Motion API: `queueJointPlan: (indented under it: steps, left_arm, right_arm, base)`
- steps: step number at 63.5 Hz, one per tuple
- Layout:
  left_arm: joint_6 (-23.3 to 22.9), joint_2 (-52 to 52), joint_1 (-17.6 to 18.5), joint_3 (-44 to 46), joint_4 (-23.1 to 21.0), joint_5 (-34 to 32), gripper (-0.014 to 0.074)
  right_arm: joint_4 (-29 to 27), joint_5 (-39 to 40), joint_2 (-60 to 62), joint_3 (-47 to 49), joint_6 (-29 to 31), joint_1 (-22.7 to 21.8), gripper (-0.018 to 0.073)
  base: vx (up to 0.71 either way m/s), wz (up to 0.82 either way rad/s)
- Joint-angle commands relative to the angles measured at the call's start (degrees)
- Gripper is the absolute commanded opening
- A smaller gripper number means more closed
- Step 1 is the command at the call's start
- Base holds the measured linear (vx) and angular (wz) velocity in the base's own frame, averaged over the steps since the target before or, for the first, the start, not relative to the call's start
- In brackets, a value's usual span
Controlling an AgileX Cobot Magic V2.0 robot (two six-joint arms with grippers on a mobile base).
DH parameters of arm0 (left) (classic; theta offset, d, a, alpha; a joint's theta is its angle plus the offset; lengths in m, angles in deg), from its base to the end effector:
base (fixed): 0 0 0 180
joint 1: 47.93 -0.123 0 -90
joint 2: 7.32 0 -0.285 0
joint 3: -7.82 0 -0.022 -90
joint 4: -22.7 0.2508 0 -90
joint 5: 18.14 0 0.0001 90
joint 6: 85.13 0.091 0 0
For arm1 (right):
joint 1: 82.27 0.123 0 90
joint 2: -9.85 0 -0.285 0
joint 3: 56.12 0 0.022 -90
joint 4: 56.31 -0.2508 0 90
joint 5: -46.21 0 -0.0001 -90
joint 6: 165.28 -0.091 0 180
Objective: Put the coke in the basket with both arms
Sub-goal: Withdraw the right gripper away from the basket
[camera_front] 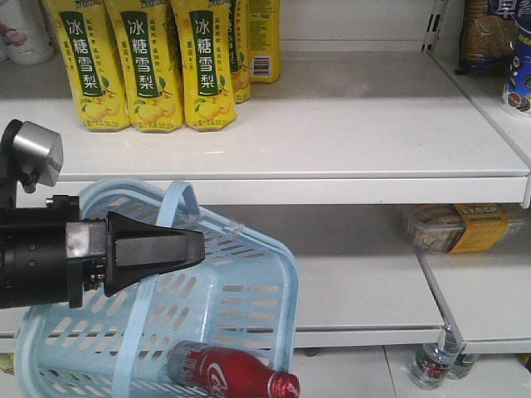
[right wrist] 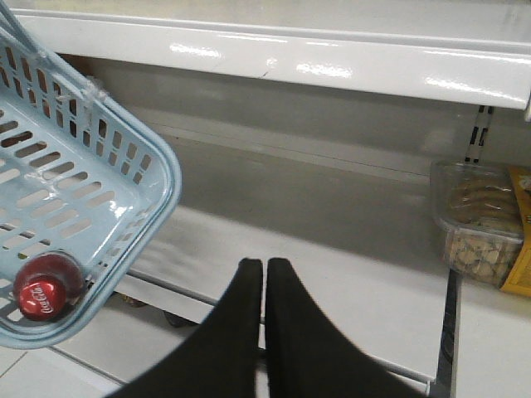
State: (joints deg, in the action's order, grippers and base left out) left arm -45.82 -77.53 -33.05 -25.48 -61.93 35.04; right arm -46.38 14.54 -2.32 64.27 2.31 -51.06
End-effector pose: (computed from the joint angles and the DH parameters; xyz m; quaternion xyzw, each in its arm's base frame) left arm 0.1784 -0.1225 0.3346 0.0750 0.7751 -0.5639 0.2749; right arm 0.0394 0.0142 0.2618 -0.1570 0.7668 0.1538 0.6031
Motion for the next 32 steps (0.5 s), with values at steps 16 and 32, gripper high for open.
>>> queueJointPlan:
  steps: [16,32]
  left_arm:
    - [0.59,1.48,0.18,2.22,-6.45,1.12,-0.0006]
    - [5.91,1.48,0.12,2.22,-3.45,-1.38,-0.0008]
  right_arm:
    - [0.99,4.48,-0.66,1.43,0.12,-0.3,-0.0005]
    - [0.99,4.48,-0.66,1.43,0.12,-0.3,-0.0005]
  base:
    - [0.0,0.0]
    - [0.0,0.0]
